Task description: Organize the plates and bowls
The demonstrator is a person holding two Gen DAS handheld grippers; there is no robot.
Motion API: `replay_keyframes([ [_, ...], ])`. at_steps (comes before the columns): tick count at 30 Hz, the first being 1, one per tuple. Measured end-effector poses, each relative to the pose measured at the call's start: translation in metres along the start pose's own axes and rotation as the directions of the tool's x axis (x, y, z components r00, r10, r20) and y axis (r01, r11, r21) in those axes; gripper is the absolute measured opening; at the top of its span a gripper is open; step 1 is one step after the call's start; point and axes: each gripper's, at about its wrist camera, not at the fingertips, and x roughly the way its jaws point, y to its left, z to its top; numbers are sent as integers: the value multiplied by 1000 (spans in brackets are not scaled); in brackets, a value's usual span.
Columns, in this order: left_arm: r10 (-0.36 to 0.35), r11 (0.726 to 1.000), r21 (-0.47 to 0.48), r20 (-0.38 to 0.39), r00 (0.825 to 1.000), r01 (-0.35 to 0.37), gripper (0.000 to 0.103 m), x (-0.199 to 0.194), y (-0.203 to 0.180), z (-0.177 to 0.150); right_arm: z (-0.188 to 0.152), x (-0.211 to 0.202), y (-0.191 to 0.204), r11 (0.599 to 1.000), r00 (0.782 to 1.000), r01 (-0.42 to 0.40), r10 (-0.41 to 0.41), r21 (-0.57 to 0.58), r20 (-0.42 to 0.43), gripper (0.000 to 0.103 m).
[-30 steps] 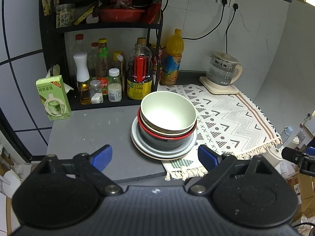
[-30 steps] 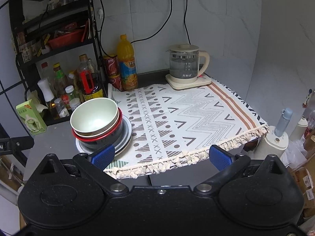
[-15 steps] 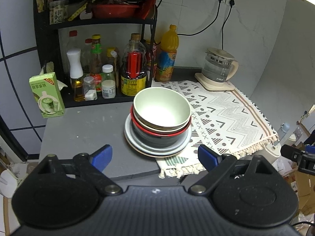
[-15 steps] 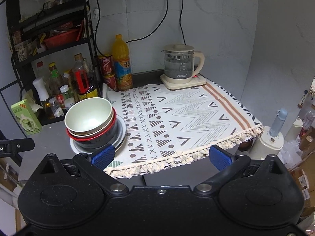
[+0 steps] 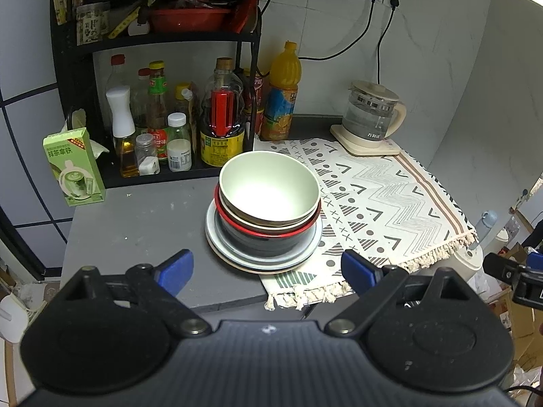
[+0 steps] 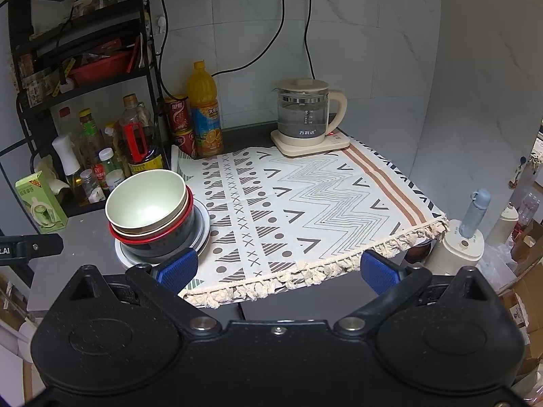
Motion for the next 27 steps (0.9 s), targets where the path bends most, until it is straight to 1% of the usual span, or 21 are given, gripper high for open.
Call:
replay_keyframes([
  [15, 5, 1000, 5, -10, 1000, -5, 93, 4, 0, 0, 1, 3, -1, 1000, 1000, -6, 6, -10, -6, 103],
  [27, -5, 1000, 11, -14, 1000, 6, 93, 8, -6, 1, 1, 7, -5, 1000, 1000, -4, 4, -4, -18, 103],
])
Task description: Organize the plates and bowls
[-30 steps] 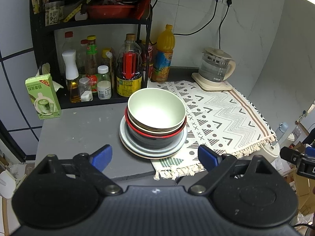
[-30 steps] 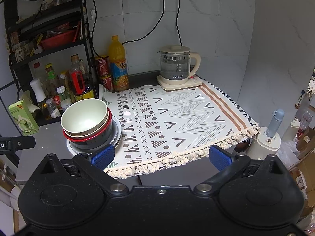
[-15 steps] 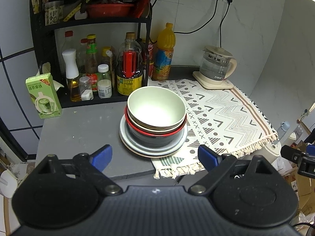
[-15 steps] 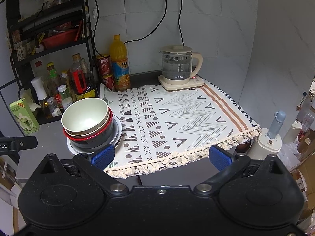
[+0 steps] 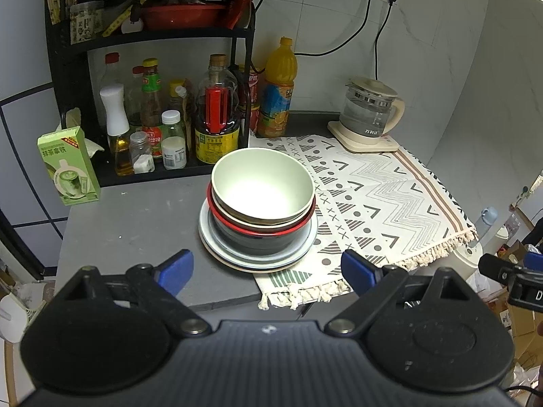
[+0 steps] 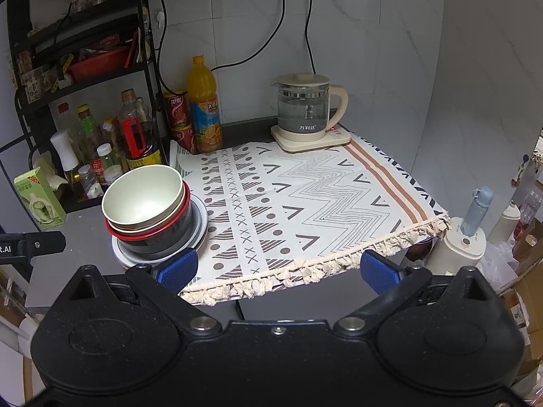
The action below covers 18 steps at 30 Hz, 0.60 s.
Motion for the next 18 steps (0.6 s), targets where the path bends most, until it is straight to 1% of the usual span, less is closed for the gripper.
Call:
replay_keyframes([
  [10, -19, 999, 32, 4, 1000, 19, 93, 2, -15, 1, -2, 1, -9, 1000, 1000, 8, -8, 20, -6, 103],
  [18, -24, 999, 35, -3, 1000, 24, 93, 2, -19, 1, -6, 1, -14, 999, 1000, 8, -7, 33, -11, 103],
])
